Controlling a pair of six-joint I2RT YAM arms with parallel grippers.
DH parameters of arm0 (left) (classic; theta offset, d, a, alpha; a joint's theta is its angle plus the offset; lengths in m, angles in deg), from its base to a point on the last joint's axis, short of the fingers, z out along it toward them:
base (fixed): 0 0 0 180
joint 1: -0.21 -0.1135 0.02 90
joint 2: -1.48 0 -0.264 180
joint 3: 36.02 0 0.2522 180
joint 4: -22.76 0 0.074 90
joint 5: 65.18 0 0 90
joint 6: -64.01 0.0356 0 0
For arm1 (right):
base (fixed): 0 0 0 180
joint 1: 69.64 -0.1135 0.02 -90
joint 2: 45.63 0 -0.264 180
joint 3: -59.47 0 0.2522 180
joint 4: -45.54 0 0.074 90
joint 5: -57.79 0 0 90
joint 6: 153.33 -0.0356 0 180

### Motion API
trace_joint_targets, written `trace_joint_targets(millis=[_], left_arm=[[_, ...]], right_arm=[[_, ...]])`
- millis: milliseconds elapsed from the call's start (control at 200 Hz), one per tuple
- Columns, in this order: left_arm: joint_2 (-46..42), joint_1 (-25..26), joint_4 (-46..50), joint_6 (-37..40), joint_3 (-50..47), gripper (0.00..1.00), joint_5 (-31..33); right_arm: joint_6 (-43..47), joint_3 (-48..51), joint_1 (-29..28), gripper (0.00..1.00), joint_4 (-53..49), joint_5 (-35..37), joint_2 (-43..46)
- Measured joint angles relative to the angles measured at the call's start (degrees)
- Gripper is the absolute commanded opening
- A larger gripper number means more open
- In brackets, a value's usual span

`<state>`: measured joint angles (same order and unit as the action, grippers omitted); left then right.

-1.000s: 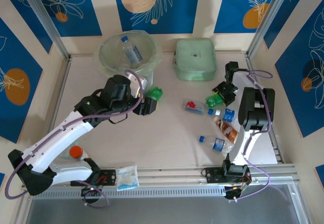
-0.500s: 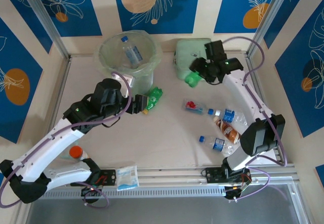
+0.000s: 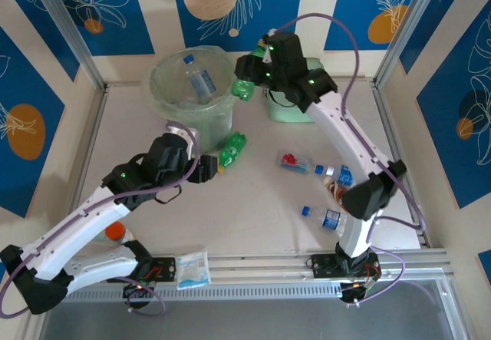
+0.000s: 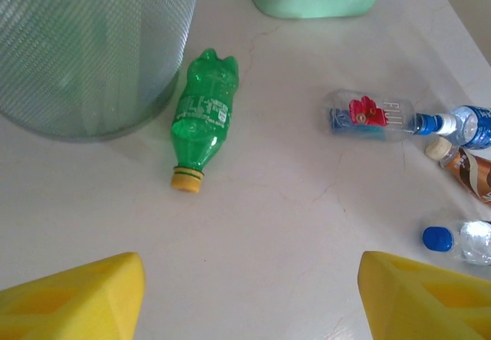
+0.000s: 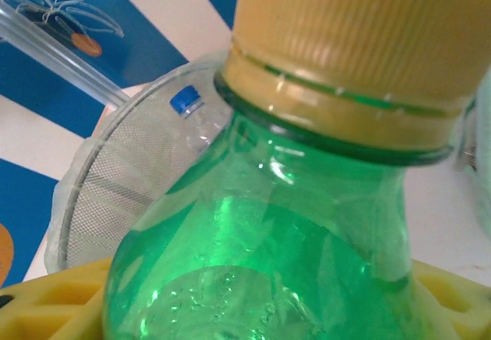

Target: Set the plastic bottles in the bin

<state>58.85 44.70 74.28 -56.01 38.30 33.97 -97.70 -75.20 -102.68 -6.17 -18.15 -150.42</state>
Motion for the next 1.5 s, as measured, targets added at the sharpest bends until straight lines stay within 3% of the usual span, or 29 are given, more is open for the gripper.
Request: trace_joint_targets(millis=[195, 380, 580, 840, 995, 1251, 1496], left_arm=[[-0.7, 0.0, -2.4, -0.6, -3.0, 0.72, -0.7], [-0.8, 0.0, -3.5, -0.4, -6.4, 0.77, -1.0], [-0.8, 0.0, -7.0, 0.3, -10.7, 0.87, -1.3], [2.6, 0.0, -12.4, 1.8, -13.6, 0.89, -2.1], [7.7, 0.0, -16.4, 3.8, -13.7, 0.88, -2.1], [17.7, 0.0, -21.9, 9.7, -13.7, 0.73, -2.2], [27.5, -0.5, -24.1, 15.2, -12.1, 0.72, 0.2]], right_arm=[[2.1, -17.7, -2.2, 0.6, -3.3, -0.1, -12.3], [3.0, -33.2, -2.6, 0.78, -8.2, -0.1, -21.0], [3.0, -34.2, -2.8, 0.87, -10.5, 0.2, -21.9], [3.4, -31.8, -2.9, 0.86, -11.1, 1.3, -20.4], [3.6, -19.1, -3.2, 0.85, -10.2, 3.8, -11.5], [2.0, 21.0, -3.0, 0.85, -0.8, 7.0, 20.7], [-3.4, 45.0, 0.5, 0.85, 0.4, 9.7, 43.5]])
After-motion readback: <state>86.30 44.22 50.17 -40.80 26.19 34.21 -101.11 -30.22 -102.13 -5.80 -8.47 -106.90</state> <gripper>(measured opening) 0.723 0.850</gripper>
